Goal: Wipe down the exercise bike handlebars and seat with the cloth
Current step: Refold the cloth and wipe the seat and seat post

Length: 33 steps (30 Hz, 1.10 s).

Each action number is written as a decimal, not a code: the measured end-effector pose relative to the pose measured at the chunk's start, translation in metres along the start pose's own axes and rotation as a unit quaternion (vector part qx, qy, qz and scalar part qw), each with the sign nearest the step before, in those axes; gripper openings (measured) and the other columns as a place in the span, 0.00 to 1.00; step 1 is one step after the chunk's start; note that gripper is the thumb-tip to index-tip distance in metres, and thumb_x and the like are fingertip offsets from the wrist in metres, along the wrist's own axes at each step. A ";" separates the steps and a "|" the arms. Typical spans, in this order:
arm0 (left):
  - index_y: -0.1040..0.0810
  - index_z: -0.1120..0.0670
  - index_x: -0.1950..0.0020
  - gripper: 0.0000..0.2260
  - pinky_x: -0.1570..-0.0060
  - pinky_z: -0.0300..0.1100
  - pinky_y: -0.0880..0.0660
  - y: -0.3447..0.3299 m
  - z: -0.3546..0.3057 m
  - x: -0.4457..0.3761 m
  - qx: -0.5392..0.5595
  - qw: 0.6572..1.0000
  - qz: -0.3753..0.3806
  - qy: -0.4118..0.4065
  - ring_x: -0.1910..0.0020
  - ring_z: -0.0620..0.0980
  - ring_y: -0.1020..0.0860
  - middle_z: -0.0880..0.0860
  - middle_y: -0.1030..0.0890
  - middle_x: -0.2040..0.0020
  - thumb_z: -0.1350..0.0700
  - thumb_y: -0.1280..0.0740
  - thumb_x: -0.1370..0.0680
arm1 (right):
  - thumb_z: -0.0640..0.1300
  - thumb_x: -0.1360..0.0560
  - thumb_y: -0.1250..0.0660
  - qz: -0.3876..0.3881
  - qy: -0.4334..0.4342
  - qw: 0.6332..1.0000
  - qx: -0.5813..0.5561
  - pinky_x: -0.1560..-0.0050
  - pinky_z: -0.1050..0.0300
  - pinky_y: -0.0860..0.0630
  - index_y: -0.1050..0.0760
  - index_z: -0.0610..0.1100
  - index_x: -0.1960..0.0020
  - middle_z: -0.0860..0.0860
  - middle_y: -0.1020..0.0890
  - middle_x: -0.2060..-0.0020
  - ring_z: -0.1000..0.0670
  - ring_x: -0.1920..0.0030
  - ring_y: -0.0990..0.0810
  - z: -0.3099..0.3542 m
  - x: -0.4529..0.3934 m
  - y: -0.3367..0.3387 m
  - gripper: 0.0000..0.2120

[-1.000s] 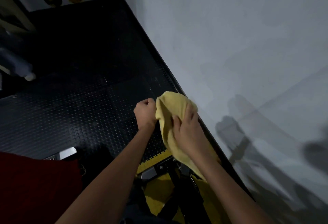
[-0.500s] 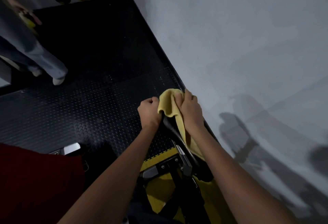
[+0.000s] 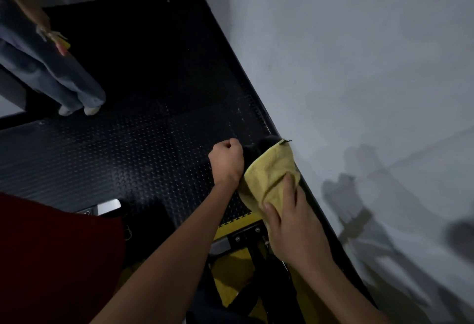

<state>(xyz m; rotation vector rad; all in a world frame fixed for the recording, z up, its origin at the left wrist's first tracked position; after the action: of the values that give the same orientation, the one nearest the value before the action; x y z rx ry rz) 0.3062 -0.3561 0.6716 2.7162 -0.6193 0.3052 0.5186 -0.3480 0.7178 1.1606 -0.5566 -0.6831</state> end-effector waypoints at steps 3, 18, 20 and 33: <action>0.34 0.54 0.73 0.18 0.81 0.34 0.40 0.000 0.002 -0.001 -0.001 1.000 0.003 0.006 0.81 0.41 0.38 0.47 0.32 0.76 0.56 0.40 0.22 | 0.67 0.19 0.53 -0.004 -0.043 0.999 -0.022 0.51 0.52 0.21 0.57 0.46 0.20 0.35 0.42 0.24 0.38 0.37 0.24 0.008 -0.052 -0.006 0.37; 0.32 0.54 0.72 0.17 0.79 0.35 0.37 -0.002 0.005 -0.004 -0.015 1.000 0.009 0.011 0.80 0.41 0.38 0.47 0.32 0.75 0.56 0.40 0.22 | 0.67 0.20 0.59 0.031 -0.028 0.997 -0.061 0.63 0.68 0.34 0.60 0.48 0.18 0.43 0.32 0.28 0.52 0.49 0.22 -0.006 -0.008 0.000 0.37; 0.34 0.54 0.72 0.18 0.80 0.34 0.39 -0.001 0.004 -0.004 -0.018 1.000 0.002 0.005 0.81 0.42 0.39 0.47 0.33 0.76 0.56 0.40 0.22 | 0.66 0.19 0.57 0.024 -0.020 0.998 -0.049 0.63 0.67 0.34 0.60 0.48 0.19 0.42 0.31 0.30 0.51 0.50 0.21 -0.002 -0.014 0.000 0.36; 0.33 0.53 0.74 0.19 0.80 0.34 0.39 -0.001 0.004 -0.003 -0.011 1.000 0.011 0.013 0.80 0.40 0.39 0.46 0.33 0.76 0.57 0.40 0.22 | 0.63 0.17 0.53 0.029 -0.122 0.978 -0.165 0.51 0.60 0.31 0.57 0.45 0.18 0.39 0.39 0.24 0.41 0.38 0.23 -0.011 -0.086 -0.013 0.35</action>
<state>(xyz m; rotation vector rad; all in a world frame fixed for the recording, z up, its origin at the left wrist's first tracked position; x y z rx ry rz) 0.3042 -0.3558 0.6671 2.6823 -0.6426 0.3368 0.4661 -0.2806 0.6976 0.7517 -0.6527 -0.8398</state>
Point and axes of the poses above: each hand's wrist, its own x-axis away from the middle knuckle, its own y-axis out of the back of the hand, z = x × y, the point moved 7 cm from there along -x, towards the middle knuckle
